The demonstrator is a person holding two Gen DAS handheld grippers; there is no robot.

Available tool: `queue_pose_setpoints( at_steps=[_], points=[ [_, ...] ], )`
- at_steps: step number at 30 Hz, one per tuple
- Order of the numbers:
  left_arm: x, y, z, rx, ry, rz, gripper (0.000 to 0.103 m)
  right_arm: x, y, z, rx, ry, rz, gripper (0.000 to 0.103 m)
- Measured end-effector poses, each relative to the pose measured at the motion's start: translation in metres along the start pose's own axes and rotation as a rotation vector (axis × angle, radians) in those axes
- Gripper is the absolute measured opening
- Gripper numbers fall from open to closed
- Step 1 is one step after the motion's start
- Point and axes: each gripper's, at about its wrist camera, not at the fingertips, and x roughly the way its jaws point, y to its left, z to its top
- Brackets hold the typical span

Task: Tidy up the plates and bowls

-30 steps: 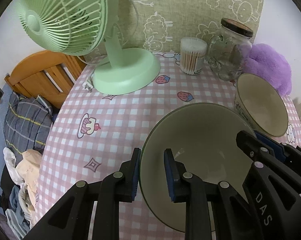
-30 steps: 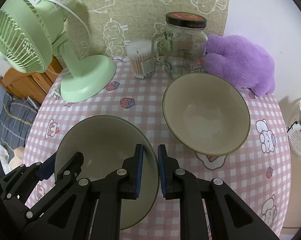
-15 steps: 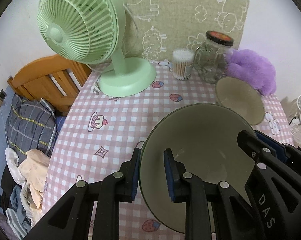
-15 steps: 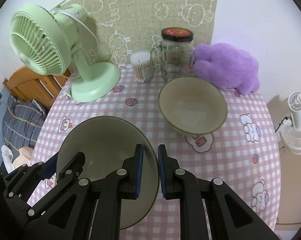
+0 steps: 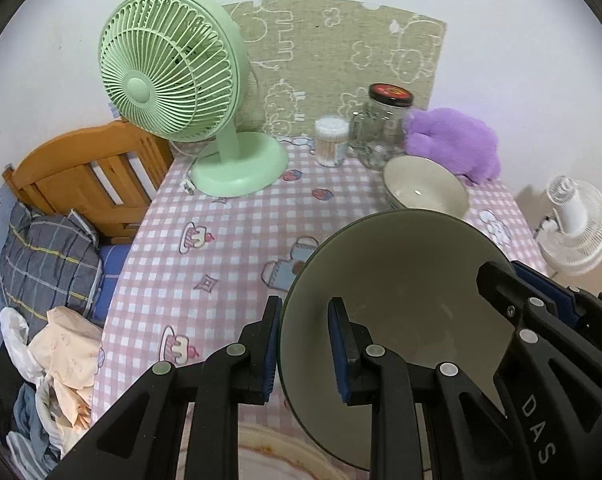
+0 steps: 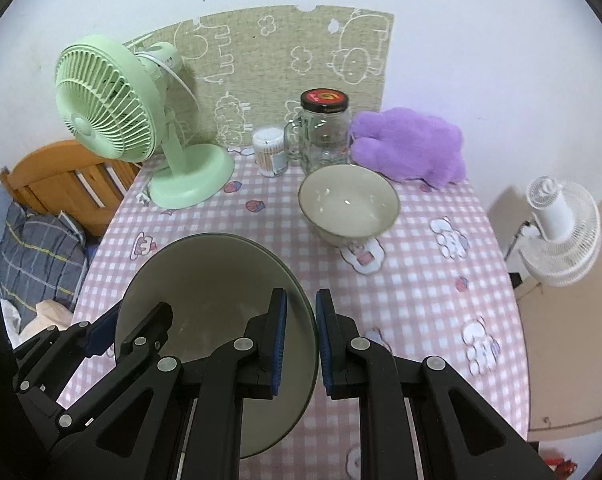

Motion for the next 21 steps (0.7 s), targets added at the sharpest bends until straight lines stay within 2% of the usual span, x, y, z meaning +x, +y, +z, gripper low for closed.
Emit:
queue_pose_setpoints(
  at_steps=[8, 15, 21],
  points=[
    [-0.025, -0.007, -0.028, 0.056, -0.003, -0.080, 0.021, -0.037, -0.006, -0.034, 0.053, -0.015, -0.078, 0.018],
    [-0.045, -0.023, -0.048, 0.101, -0.008, -0.086, 0.021, -0.062, -0.020, -0.059, 0.099, -0.026, -0.086, 0.018],
    [-0.061, -0.043, -0.067, 0.094, -0.019, -0.069, 0.021, -0.077, -0.042, -0.079, 0.110, -0.032, -0.056, 0.018]
  ],
)
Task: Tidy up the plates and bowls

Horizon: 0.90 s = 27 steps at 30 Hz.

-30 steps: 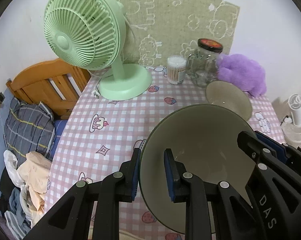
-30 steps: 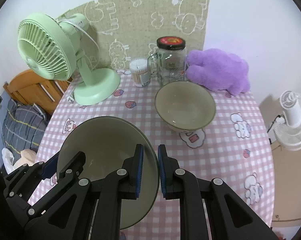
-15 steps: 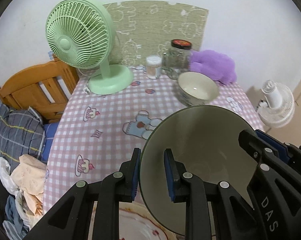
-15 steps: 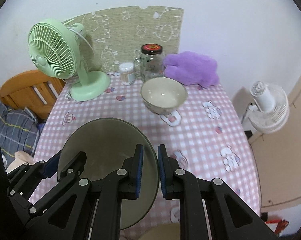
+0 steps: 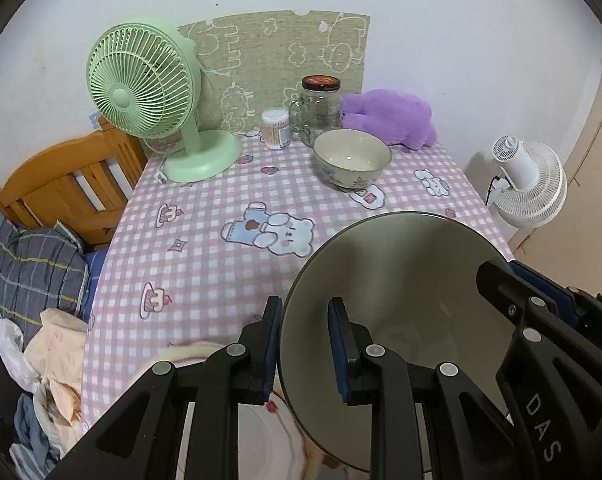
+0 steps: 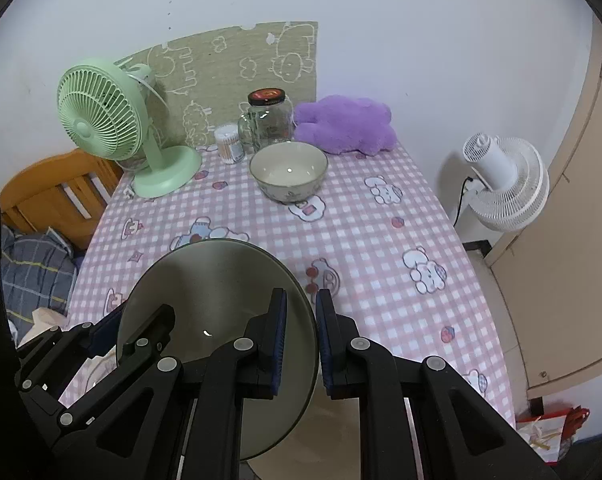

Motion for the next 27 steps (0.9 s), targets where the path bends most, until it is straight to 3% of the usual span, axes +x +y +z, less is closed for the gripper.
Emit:
queue_pose_setpoints(
  at_steps=[12, 27],
  points=[
    [-0.013, -0.053, -0.047, -0.086, 0.047, 0.067, 0.021, -0.011, -0.057, -0.035, -0.081, 0.051, 0.083, 0.018],
    [-0.001, -0.057, -0.090, -0.142, 0.114, 0.074, 0.021, 0.003, -0.062, -0.073, -0.155, 0.131, 0.095, 0.018]
  ],
)
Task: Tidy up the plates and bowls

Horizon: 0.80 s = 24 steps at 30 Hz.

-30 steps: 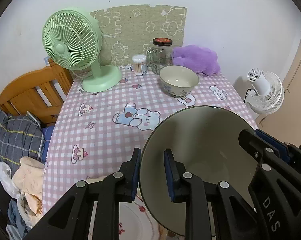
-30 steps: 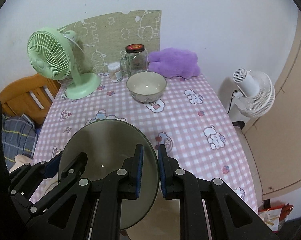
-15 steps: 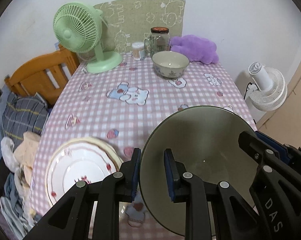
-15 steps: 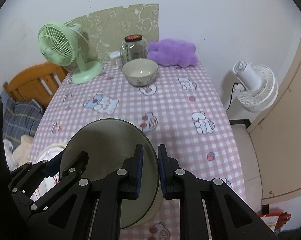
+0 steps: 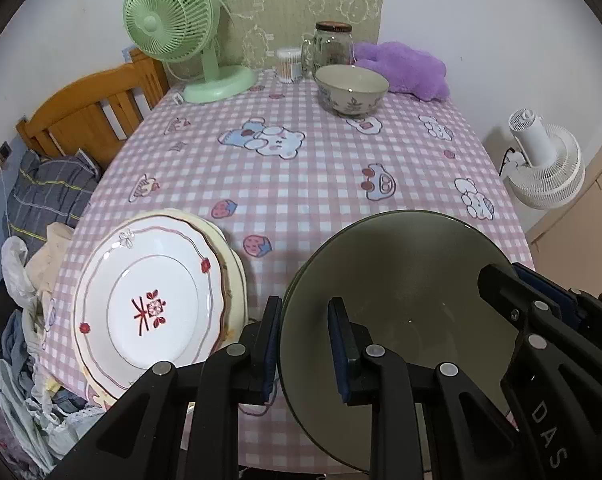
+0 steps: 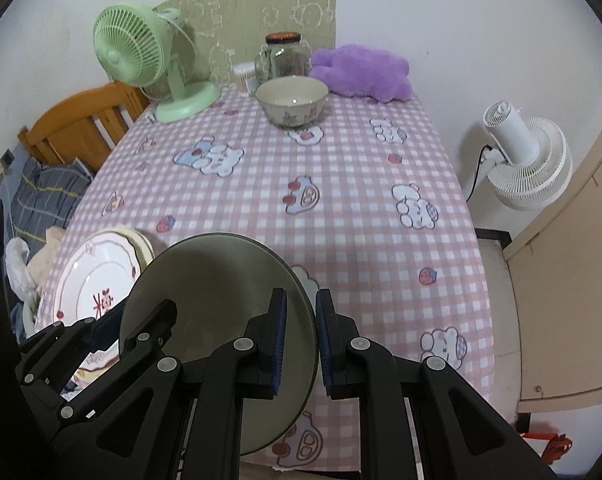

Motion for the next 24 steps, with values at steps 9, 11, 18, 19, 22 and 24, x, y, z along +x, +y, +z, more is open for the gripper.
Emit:
queue_pose_setpoints(
  at_steps=[9, 11, 18, 19, 22, 24],
  points=[
    [0.016, 0.008, -0.001, 0.013, 0.022, -0.037, 0.021, 0.008, 0.012, 0.000, -0.014, 0.024, -0.056, 0.018],
    [0.019, 0.009, 0.000, 0.022, 0.028, -0.044, 0.021, 0.011, 0.014, 0.000, -0.009, 0.029, -0.066, 0.018],
    [0.031, 0.012, 0.002, 0.049, 0.053, -0.058, 0.021, 0.023, 0.016, -0.001, 0.025, 0.051, -0.090, 0.018],
    [0.033, 0.011, 0.002, 0.054, 0.058, -0.058, 0.021, 0.024, 0.015, -0.001, 0.028, 0.052, -0.091, 0.018],
    [0.038, 0.010, 0.002, 0.064, 0.071, -0.051, 0.021, 0.031, 0.012, -0.001, 0.048, 0.070, -0.088, 0.018],
    [0.041, 0.009, 0.002, 0.064, 0.077, -0.045, 0.021, 0.035, 0.011, -0.002, 0.054, 0.077, -0.081, 0.018]
  ],
)
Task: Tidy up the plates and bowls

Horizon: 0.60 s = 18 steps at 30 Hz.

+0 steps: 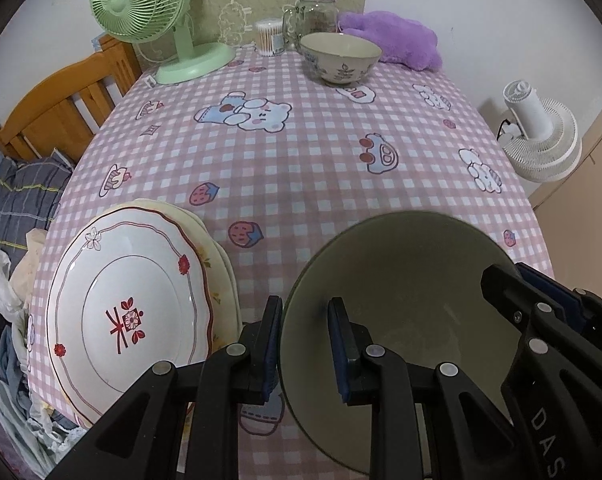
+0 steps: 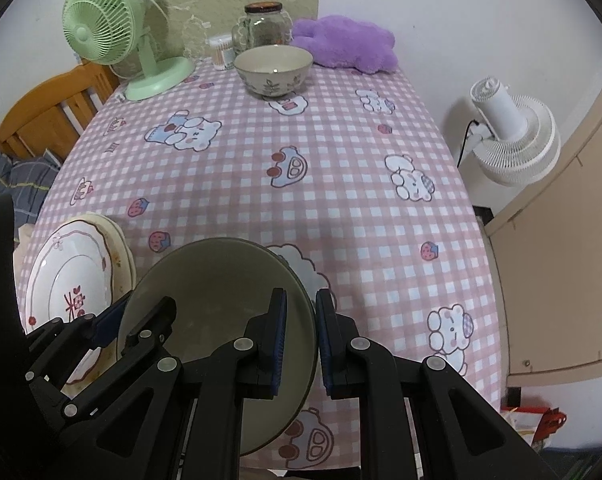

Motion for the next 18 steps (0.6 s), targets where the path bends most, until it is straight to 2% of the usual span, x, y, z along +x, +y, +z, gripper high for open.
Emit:
queue_pose_setpoints(
  at_steps=[11, 13, 16, 18],
  points=[
    [0.006, -0.009, 0.001, -0.012, -0.035, 0.080, 0.021, 0.016, -0.010, 0.002, -0.004, -0.026, 0.073, 0.018],
    [0.006, -0.011, 0.001, -0.018, -0.035, 0.080, 0.030, 0.019, -0.013, 0.003, -0.011, -0.026, 0.105, 0.020],
    [0.005, -0.014, 0.000, -0.032, -0.037, 0.090, 0.036, 0.020, -0.017, 0.003, -0.009, -0.020, 0.149, 0.022],
    [0.002, -0.012, -0.002, -0.061, -0.034, 0.071, 0.040, 0.019, -0.017, 0.003, -0.023, -0.021, 0.177, 0.024]
  ],
)
